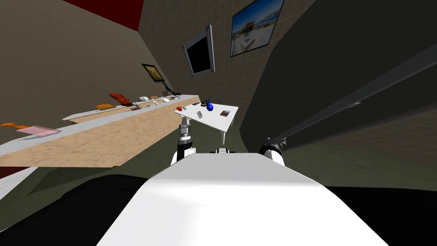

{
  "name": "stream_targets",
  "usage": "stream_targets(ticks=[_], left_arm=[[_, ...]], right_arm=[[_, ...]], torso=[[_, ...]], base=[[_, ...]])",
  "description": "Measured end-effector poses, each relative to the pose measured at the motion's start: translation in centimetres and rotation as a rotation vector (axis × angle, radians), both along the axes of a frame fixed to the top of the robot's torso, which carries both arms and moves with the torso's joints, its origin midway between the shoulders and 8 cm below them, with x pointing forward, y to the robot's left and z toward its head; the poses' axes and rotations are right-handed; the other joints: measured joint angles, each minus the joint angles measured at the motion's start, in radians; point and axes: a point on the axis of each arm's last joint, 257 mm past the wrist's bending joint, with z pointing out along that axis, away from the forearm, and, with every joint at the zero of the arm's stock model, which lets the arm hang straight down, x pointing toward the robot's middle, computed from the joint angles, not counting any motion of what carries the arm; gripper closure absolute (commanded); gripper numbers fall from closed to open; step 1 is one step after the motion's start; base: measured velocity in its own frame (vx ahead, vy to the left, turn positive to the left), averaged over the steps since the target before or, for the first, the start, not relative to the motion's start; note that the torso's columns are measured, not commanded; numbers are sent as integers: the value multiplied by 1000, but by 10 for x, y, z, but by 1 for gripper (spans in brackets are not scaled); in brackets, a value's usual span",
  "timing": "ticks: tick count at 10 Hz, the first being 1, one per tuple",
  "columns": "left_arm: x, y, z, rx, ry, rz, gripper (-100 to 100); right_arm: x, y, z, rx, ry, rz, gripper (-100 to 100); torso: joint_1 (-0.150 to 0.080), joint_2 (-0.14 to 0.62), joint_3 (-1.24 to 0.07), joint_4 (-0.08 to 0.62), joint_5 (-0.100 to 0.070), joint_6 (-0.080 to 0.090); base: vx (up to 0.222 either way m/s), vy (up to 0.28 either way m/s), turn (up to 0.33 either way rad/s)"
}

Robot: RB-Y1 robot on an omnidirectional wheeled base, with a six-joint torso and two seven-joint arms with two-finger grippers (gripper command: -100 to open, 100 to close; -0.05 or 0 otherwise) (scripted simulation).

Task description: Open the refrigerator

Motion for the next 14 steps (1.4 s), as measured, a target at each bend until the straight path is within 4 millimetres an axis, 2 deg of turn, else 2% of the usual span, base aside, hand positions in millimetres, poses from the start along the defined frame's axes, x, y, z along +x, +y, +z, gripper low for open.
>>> stream_targets(ticks=[6,11,12,14], left_arm=[[0,0,0,0,0,0,0],[0,0,0,0,0,0,0],[0,0,0,0,0,0,0],[0,0,0,0,0,0,0]], right_arm=[[9,-1,16,-14,-16,66,-100],[16,-1,39,-48,-44,127,-100],[16,-1,39,-49,-42,127,0],[16,-1,39,-49,-43,127,0]], torso=[[0,1,0,0,0,0],[0,2,1,0,0,0],[-1,2,2,1,0,0],[-1,1,0,0,0,0]], base=[[38,30,-89],[38,36,-73],[0,0,0],[0,0,0]])
